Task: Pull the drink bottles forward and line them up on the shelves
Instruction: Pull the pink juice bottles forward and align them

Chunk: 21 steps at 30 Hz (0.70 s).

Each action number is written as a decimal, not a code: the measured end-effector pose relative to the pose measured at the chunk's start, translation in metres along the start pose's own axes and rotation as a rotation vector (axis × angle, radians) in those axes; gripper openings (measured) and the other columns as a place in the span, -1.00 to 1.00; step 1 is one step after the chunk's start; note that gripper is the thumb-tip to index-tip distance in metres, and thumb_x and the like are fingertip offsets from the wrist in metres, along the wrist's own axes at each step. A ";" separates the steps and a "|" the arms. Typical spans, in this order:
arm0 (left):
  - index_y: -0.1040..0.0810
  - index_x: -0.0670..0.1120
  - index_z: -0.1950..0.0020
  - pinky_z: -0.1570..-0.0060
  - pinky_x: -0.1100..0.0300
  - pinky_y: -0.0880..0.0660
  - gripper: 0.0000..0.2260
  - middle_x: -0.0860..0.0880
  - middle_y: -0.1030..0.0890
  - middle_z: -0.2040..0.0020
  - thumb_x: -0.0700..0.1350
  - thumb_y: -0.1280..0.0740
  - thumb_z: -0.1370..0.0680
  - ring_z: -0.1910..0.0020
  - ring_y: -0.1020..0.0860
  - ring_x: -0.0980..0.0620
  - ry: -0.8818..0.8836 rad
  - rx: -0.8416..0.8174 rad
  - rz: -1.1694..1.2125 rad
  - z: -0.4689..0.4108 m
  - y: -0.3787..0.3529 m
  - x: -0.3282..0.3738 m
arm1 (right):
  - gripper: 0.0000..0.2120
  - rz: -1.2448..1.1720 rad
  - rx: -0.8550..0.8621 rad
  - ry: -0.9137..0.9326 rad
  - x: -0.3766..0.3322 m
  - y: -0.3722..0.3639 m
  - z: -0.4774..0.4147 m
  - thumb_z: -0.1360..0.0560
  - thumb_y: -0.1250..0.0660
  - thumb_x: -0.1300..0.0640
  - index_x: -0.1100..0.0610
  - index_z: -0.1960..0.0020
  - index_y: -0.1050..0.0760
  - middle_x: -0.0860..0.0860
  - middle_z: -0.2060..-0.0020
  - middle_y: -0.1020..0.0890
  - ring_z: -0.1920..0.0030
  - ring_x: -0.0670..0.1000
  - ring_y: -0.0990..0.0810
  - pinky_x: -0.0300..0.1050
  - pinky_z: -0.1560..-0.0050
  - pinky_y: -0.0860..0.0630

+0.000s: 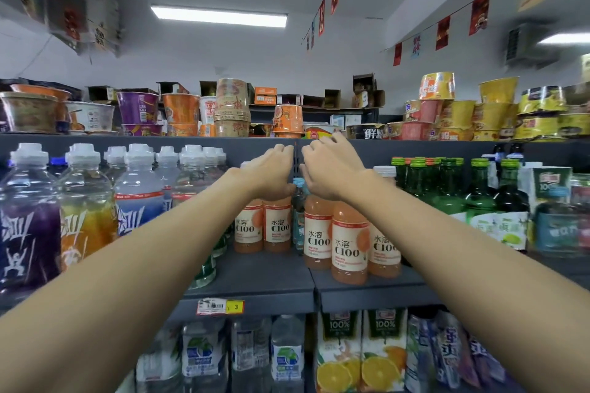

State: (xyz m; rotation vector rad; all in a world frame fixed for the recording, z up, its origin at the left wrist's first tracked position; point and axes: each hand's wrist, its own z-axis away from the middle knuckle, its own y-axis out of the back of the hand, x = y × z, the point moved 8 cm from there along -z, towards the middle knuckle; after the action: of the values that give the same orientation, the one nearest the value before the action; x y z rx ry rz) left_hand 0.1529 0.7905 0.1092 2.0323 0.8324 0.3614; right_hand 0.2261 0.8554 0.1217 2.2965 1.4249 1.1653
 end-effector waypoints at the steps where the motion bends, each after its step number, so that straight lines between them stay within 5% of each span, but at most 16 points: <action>1: -0.26 -0.17 -0.48 -0.19 -0.01 -0.47 -0.43 -0.15 -0.39 -0.39 0.00 -0.37 -0.56 -0.35 -0.42 -0.13 -0.008 0.052 0.061 0.003 0.001 0.008 | -0.62 -0.017 0.051 -0.021 0.005 0.004 0.007 -0.66 -0.08 -0.06 0.13 -0.25 -0.52 0.10 -0.21 -0.62 -0.23 0.13 -0.54 0.09 -0.29 -0.32; 5: -0.30 -0.08 -0.50 -0.28 -0.02 -0.43 -0.53 -0.09 -0.42 -0.36 0.13 -0.17 -0.65 -0.34 -0.41 -0.04 -0.132 0.277 0.242 0.023 0.010 0.052 | -0.62 -0.217 0.239 -0.223 0.051 0.012 0.046 -0.65 -0.03 0.00 0.10 -0.25 -0.55 0.05 -0.19 -0.61 -0.21 0.08 -0.51 0.05 -0.24 -0.33; 8: -0.26 0.03 -0.53 -0.24 0.06 -0.43 -0.44 -0.04 -0.41 -0.35 0.28 -0.15 -0.61 -0.32 -0.40 0.01 -0.226 0.274 0.206 0.034 -0.001 0.087 | -0.66 -0.337 0.183 -0.447 0.092 -0.005 0.075 -0.62 -0.12 0.05 0.07 -0.28 -0.55 0.06 -0.20 -0.59 -0.23 0.09 -0.48 0.05 -0.21 -0.35; 11: -0.26 0.05 -0.53 -0.12 0.12 -0.44 -0.35 -0.03 -0.38 -0.33 0.34 -0.23 -0.54 -0.22 -0.46 0.02 -0.188 0.272 0.192 0.034 -0.010 0.099 | -0.65 -0.409 -0.022 -0.434 0.101 -0.031 0.088 -0.62 -0.13 0.06 0.02 -0.34 -0.52 0.08 -0.25 -0.54 -0.30 0.11 -0.39 0.03 -0.19 -0.43; 17: -0.37 0.00 -0.37 -0.06 0.02 -0.53 -0.39 -0.03 -0.50 -0.25 0.32 -0.37 -0.47 -0.10 -0.54 -0.02 -0.075 0.275 0.235 0.027 -0.005 0.102 | -0.65 -0.577 -0.067 -0.436 0.110 -0.048 0.092 -0.58 -0.28 0.02 0.07 -0.35 -0.44 0.14 -0.17 -0.54 -0.17 0.16 -0.52 -0.01 0.01 -0.47; 21: -0.35 -0.05 -0.23 0.14 0.03 -0.52 -0.54 -0.04 -0.58 0.06 0.16 -0.43 -0.51 0.09 -0.58 -0.07 0.007 0.269 0.290 0.024 -0.002 0.107 | -0.63 -0.734 -0.090 -0.462 0.112 -0.057 0.094 -0.57 -0.39 0.00 0.05 -0.34 -0.43 0.13 -0.12 -0.60 -0.13 0.15 -0.54 -0.03 0.03 -0.44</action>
State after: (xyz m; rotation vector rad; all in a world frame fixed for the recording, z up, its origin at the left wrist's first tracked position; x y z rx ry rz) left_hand 0.2427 0.8489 0.0876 2.4134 0.6152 0.4358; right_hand 0.2794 0.9984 0.0864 1.5805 1.7263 0.4337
